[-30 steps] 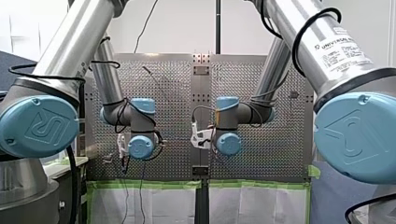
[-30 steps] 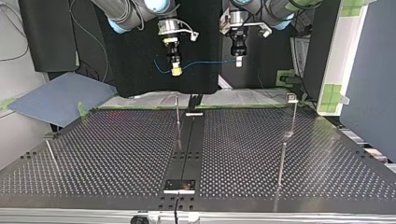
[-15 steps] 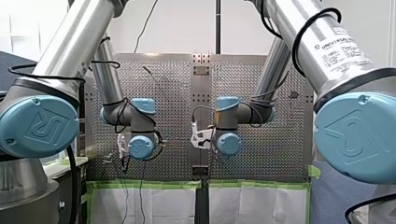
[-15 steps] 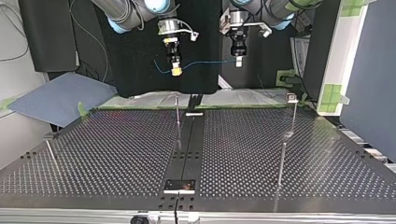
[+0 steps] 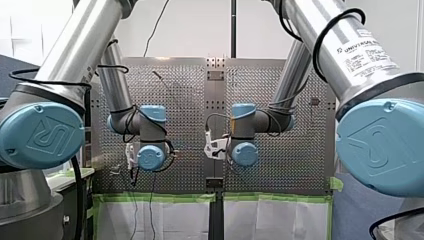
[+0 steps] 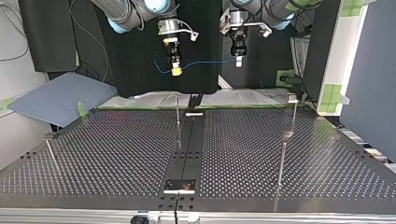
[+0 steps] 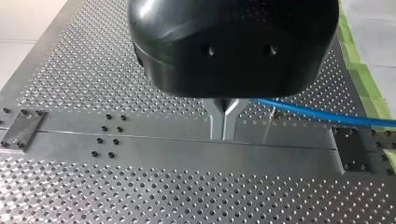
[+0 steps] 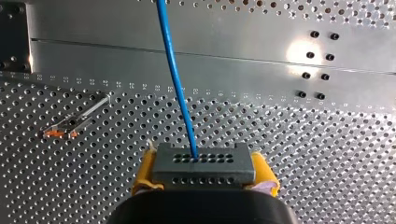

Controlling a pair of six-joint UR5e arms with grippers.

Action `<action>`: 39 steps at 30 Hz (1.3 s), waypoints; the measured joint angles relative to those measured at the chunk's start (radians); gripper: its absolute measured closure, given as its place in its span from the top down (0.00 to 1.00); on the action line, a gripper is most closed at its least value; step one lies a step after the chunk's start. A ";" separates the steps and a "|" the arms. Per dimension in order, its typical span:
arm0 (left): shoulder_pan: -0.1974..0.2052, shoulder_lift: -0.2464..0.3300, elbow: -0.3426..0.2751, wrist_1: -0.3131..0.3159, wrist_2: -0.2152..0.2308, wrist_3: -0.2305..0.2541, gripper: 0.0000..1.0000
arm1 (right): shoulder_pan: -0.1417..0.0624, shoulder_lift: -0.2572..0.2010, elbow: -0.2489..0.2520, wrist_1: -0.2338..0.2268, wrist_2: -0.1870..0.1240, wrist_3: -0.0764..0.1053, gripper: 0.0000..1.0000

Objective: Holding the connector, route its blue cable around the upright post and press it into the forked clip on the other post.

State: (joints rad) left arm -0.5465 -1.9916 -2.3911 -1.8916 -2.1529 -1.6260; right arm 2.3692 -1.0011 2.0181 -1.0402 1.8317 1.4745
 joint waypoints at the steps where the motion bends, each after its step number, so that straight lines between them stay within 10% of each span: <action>1: 0.000 0.000 0.000 0.000 0.000 0.000 0.00 | 0.000 0.000 0.000 0.000 0.000 0.000 0.00; 34: 0.000 0.000 0.000 0.000 0.000 0.000 0.00 | 0.000 0.000 0.000 0.000 0.000 0.000 0.00; 39: 0.000 0.000 0.000 0.000 0.000 0.000 0.13 | 0.000 0.000 0.000 0.000 0.000 0.000 0.00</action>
State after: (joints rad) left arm -0.5465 -1.9916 -2.3911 -1.8916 -2.1529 -1.6259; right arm 2.3693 -1.0011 2.0181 -1.0402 1.8317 1.4745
